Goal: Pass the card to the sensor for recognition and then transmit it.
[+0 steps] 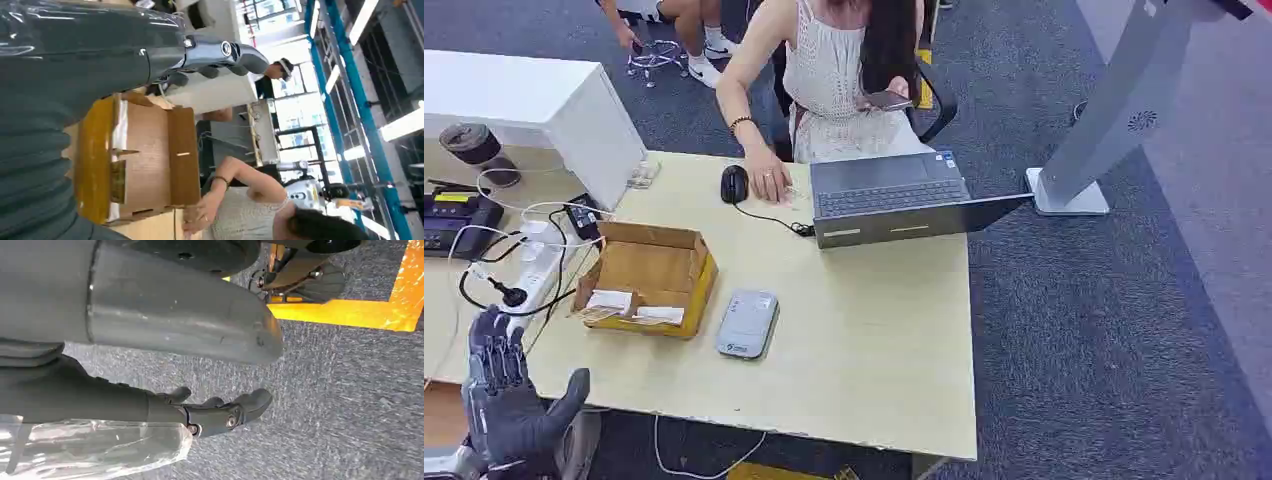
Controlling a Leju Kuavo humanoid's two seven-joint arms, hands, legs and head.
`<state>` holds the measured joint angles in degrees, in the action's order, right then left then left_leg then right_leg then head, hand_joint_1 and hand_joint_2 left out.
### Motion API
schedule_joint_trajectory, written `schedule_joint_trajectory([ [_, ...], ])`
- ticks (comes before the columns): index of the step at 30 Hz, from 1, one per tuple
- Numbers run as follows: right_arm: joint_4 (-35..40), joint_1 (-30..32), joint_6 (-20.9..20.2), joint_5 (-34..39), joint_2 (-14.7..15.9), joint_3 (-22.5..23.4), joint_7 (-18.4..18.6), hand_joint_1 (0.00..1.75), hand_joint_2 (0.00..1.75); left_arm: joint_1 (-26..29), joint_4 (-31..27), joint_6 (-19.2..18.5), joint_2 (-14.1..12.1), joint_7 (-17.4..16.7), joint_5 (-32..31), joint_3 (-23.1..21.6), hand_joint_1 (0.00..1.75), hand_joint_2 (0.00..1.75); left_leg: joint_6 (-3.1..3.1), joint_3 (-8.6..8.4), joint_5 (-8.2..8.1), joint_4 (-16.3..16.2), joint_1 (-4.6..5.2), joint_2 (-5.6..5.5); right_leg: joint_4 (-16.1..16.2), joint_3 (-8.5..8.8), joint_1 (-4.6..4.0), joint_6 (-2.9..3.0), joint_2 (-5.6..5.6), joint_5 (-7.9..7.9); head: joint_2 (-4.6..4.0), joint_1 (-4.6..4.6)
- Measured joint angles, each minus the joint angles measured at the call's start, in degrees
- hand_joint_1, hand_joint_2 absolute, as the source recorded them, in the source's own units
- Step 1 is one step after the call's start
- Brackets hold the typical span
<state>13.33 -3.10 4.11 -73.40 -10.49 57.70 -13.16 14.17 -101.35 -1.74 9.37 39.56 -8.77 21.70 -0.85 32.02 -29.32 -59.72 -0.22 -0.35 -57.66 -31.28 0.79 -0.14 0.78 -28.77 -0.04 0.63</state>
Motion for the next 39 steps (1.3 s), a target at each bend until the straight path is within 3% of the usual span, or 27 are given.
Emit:
schedule_joint_trajectory([
  [7, -0.63, -0.85, -0.22, -1.64, 0.04, 0.00, 0.52, 0.00, 0.00, -4.62, 0.55, 9.07, -4.00, -1.01, -6.25, -7.06, 0.00, 1.75, 0.01, -0.01, 0.01, 0.00, 0.02, 0.01, 0.00, -0.01, -0.02, 0.02, 0.00, 0.02, 0.00, -0.02],
  [15, -1.02, -1.70, -1.11, -2.91, 0.04, -0.07, 1.61, 0.00, 0.00, -12.96, 5.98, 15.22, -6.51, -5.61, -16.29, -12.39, 0.00, 1.75, -0.03, 0.00, 0.08, -0.01, 0.01, 0.03, -0.01, -0.01, -0.01, 0.03, 0.02, 0.04, 0.00, 0.00],
  [31, -1.25, -3.05, -2.54, -5.00, 0.02, -1.68, 4.48, 0.00, 0.00, -30.00, 21.44, 24.99, -10.73, -16.78, -36.21, -22.02, 0.00, 1.75, -0.06, 0.00, 0.10, -0.03, 0.02, 0.04, -0.02, -0.01, -0.01, 0.01, 0.04, 0.07, 0.00, 0.00],
  [39, -1.27, -3.10, -2.69, -5.07, 0.02, -1.79, 4.55, 0.00, 0.00, -30.97, 22.28, 25.42, -10.99, -17.38, -37.22, -22.49, 0.00, 1.75, -0.07, 0.00, 0.11, -0.03, 0.02, 0.04, -0.02, -0.02, -0.01, 0.01, 0.04, 0.08, 0.00, 0.00],
])
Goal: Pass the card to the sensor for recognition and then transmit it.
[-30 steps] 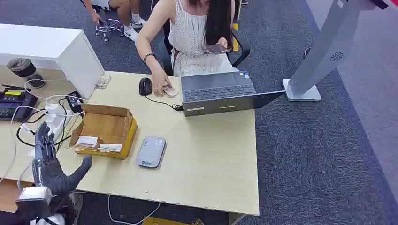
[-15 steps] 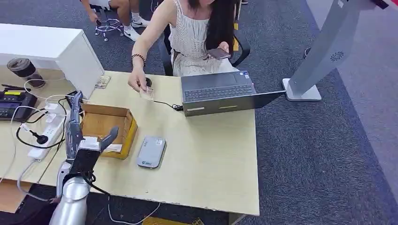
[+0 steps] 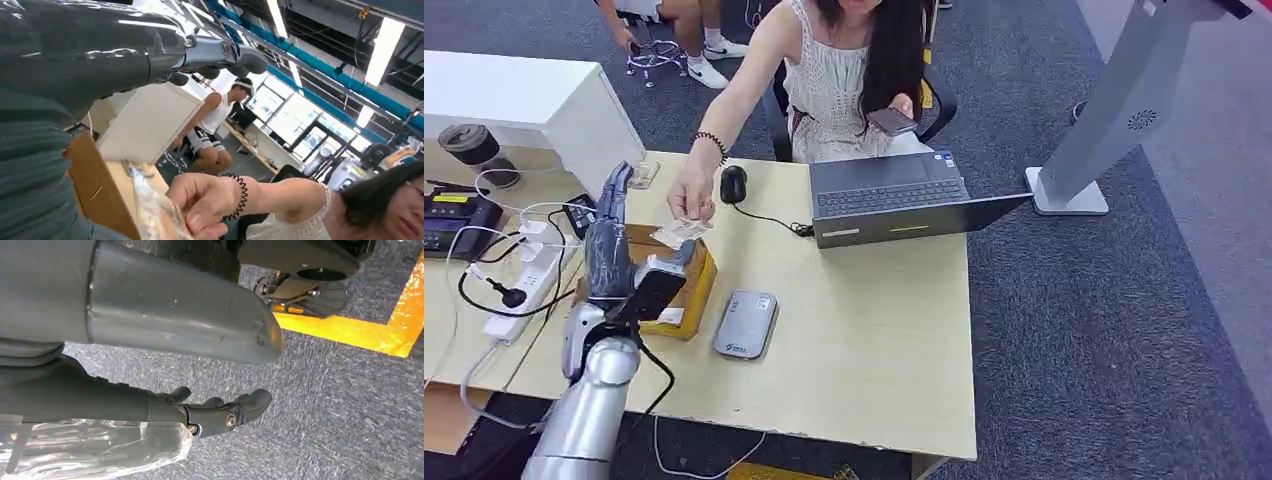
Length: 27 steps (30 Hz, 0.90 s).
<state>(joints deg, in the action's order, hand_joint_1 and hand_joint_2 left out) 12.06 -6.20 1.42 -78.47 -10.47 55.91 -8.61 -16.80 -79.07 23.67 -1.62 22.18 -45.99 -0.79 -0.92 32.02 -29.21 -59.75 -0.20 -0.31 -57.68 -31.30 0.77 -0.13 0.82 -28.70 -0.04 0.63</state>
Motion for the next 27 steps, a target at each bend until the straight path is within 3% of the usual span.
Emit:
schedule_joint_trajectory([
  [3, -0.18, -0.27, -0.41, -0.07, -0.07, -0.37, 0.61, 0.00, 0.00, -3.39, 3.35, 1.07, -0.63, -2.56, -3.85, -1.95, 0.00, 1.75, -0.01, 0.02, 0.01, 0.00, 0.00, -0.01, -0.01, 0.02, 0.00, 0.00, -0.01, 0.00, 0.00, 0.00],
  [6, -2.62, 1.09, 2.17, -3.24, -0.20, -5.07, -2.30, 0.00, 0.00, -7.68, 10.54, 3.67, -6.65, -10.67, -11.56, -4.46, 0.00, 1.75, -0.01, 0.03, 0.01, 0.01, -0.01, 0.07, -0.04, -0.08, -0.02, 0.02, 0.12, 0.00, 0.00, 0.00],
  [7, -4.06, 2.07, 4.05, -4.68, 0.31, -7.36, -4.81, 0.00, 0.00, -9.73, 13.96, 5.11, -9.60, -14.31, -14.96, -5.57, 1.75, 1.75, -0.01, 0.06, 0.01, 0.02, -0.04, 0.09, -0.05, -0.11, -0.02, 0.02, 0.13, 0.00, 0.00, 0.00],
  [17, -8.45, 4.40, 7.93, -8.87, 2.36, -12.76, -10.82, 0.00, 0.00, -16.70, 25.09, 8.24, -16.13, -23.18, -23.30, -9.25, 1.75, 1.75, -0.02, 0.06, 0.01, 0.01, -0.04, 0.08, -0.05, -0.11, 0.00, 0.01, 0.12, 0.00, 0.00, 0.00],
  [23, -10.05, 3.94, 8.70, -10.97, 2.38, -13.00, -10.05, 0.00, 0.00, -21.92, 32.14, 9.70, -16.81, -26.77, -26.77, -12.35, 1.75, 1.75, -0.02, 0.07, 0.02, 0.01, -0.04, 0.09, -0.06, -0.09, 0.01, 0.03, 0.12, 0.03, 0.00, 0.00],
  [27, -10.45, 3.74, 8.72, -11.37, 2.40, -13.00, -9.77, 0.00, 0.00, -23.76, 35.14, 10.66, -16.98, -27.12, -26.77, -13.48, 1.75, 1.75, -0.02, 0.06, 0.01, 0.00, -0.03, 0.09, -0.06, -0.10, 0.00, 0.04, 0.12, 0.03, 0.00, 0.00],
])
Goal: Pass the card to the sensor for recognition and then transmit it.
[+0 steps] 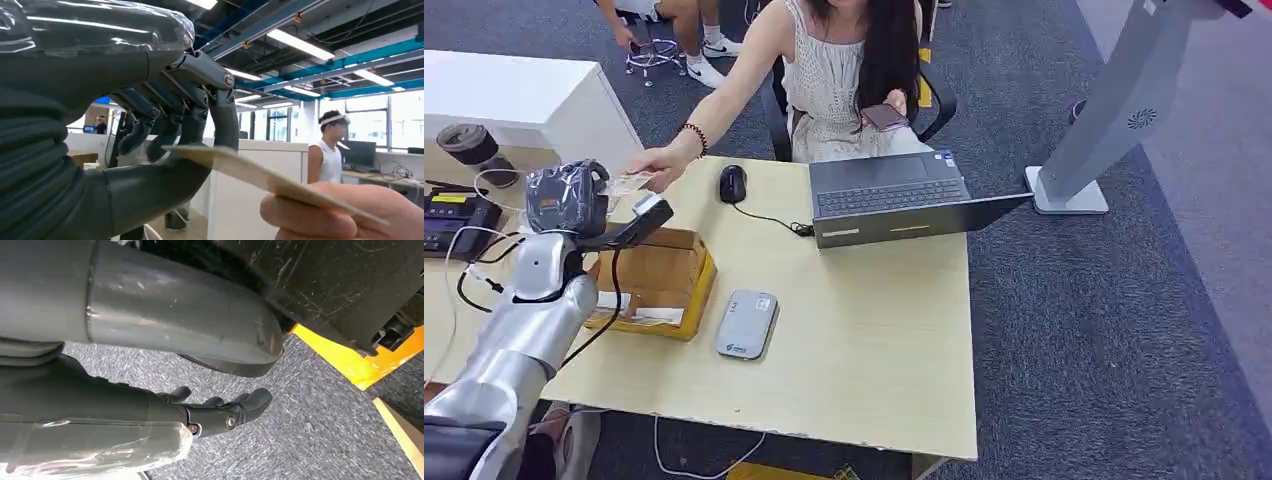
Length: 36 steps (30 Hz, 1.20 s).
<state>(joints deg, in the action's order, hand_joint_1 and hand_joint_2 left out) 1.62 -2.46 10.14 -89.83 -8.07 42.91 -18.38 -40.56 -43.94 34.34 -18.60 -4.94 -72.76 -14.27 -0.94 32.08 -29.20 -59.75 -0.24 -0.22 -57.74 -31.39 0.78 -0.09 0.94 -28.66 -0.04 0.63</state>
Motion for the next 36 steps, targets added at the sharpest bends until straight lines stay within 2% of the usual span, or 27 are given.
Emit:
schedule_joint_trajectory([
  [17, -0.37, -0.15, -0.07, 0.02, 0.02, 0.00, -0.07, 0.00, 0.00, -2.05, 3.87, 1.68, -0.15, 0.13, 0.83, -2.49, 1.75, 1.75, 0.00, 0.00, 0.00, 0.00, 0.00, 0.00, -0.01, 0.00, -0.01, 0.01, 0.00, 0.00, 0.00, 0.00],
  [18, -0.39, -0.15, -0.07, 0.00, 0.02, 0.00, -0.09, 0.00, 0.00, -2.14, 3.98, 1.71, -0.15, 0.13, 0.81, -2.58, 0.00, 1.75, 0.00, 0.00, 0.00, 0.00, 0.00, 0.00, -0.01, 0.00, -0.01, 0.01, 0.00, 0.00, 0.00, 0.00],
  [25, -0.39, -0.15, -0.50, 0.00, 0.02, 0.00, -0.50, 0.00, 0.00, -2.53, 4.42, 2.89, -0.15, 0.00, 0.29, -2.91, 0.00, 1.75, 0.00, 0.00, 0.00, 0.00, 0.00, 0.00, 0.00, -0.01, -0.01, 0.01, 0.00, 0.00, 0.00, 0.00],
  [36, -0.53, -0.15, -0.66, 0.02, 0.07, 0.00, -0.52, 0.00, 0.00, -3.44, 5.29, 2.67, 0.00, -0.15, -0.15, -3.76, 0.00, 1.75, 0.00, 0.00, 0.00, 0.00, 0.00, 0.01, -0.01, -0.01, -0.01, 0.01, 0.00, 0.01, 0.00, 0.00],
])
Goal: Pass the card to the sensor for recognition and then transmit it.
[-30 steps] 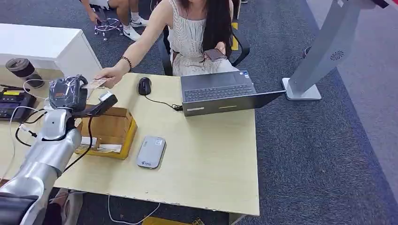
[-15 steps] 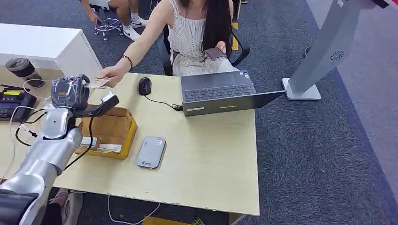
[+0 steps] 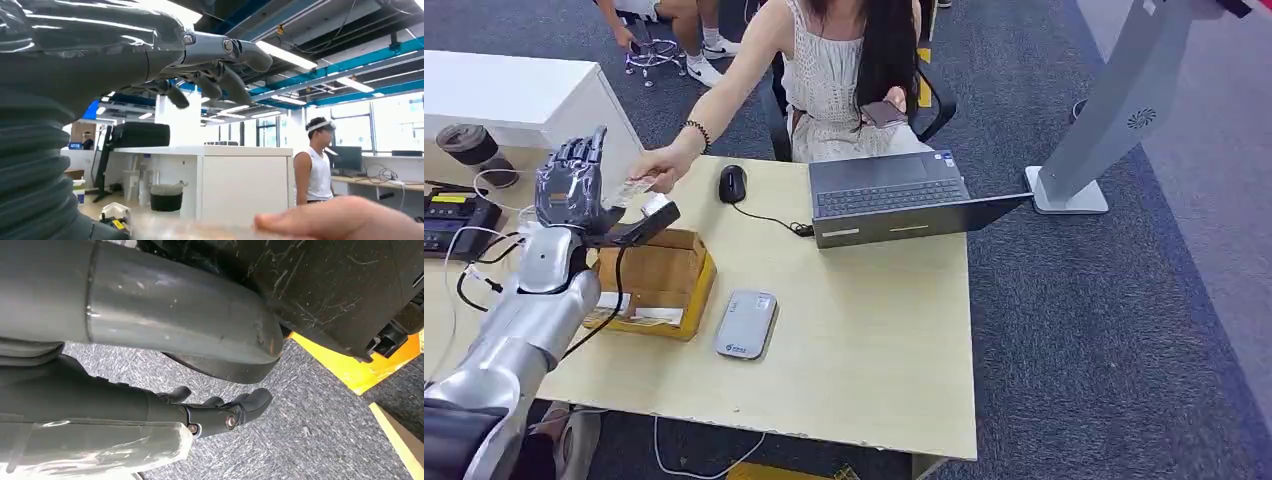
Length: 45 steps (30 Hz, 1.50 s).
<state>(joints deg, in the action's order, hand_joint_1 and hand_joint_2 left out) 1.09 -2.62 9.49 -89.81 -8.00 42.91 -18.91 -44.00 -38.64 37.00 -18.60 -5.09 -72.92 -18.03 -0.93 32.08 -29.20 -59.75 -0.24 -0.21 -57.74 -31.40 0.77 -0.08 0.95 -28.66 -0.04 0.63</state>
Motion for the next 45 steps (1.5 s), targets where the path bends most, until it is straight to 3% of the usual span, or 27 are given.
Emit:
schedule_joint_trajectory([
  [9, -0.04, 0.02, 0.17, 0.00, 0.00, 0.00, -0.04, 0.00, 0.00, -0.42, 0.57, -0.42, 0.02, -0.52, -0.09, -0.02, 0.00, 1.75, 0.00, 0.00, 0.00, 0.00, 0.00, 0.01, 0.00, -0.01, 0.00, 0.00, 0.00, 0.00, 0.00, 0.00],
  [10, -0.04, 0.02, 0.22, -0.02, 0.00, 0.00, -0.07, 0.00, 0.00, -0.42, 0.68, -0.42, 0.02, -0.55, -0.09, -0.02, 0.24, 1.75, 0.00, 0.00, 0.00, 0.00, 0.00, 0.01, 0.00, -0.01, 0.00, 0.00, 0.00, 0.00, 0.00, 0.00],
  [11, -0.04, 0.03, 0.26, 0.00, 0.00, 0.00, -0.07, 0.00, 0.00, -0.42, 0.74, -0.41, 0.02, -0.61, -0.11, -0.02, 1.75, 1.75, 0.00, 0.00, 0.00, 0.00, 0.00, 0.01, 0.00, -0.01, 0.00, 0.00, 0.00, 0.00, 0.00, 0.00],
  [26, -0.28, 0.03, 0.50, 0.00, 0.13, 0.00, -0.33, 0.00, 0.00, -0.39, 1.31, -0.63, 0.00, 1.97, 1.88, -0.04, 1.75, 1.75, 0.00, 0.01, 0.00, 0.00, 0.00, 0.00, 0.00, 0.00, 0.00, 0.00, 0.00, 0.00, 0.00, -0.02],
  [45, -0.28, 0.01, -0.28, 0.00, 0.15, 0.00, -0.35, 0.00, 0.00, -0.35, 1.33, 0.30, -0.15, 2.90, 3.39, -0.09, 1.75, 1.75, 0.00, 0.01, 0.00, 0.00, 0.00, 0.00, 0.00, 0.00, 0.00, 0.00, 0.00, 0.00, 0.00, 0.02],
])
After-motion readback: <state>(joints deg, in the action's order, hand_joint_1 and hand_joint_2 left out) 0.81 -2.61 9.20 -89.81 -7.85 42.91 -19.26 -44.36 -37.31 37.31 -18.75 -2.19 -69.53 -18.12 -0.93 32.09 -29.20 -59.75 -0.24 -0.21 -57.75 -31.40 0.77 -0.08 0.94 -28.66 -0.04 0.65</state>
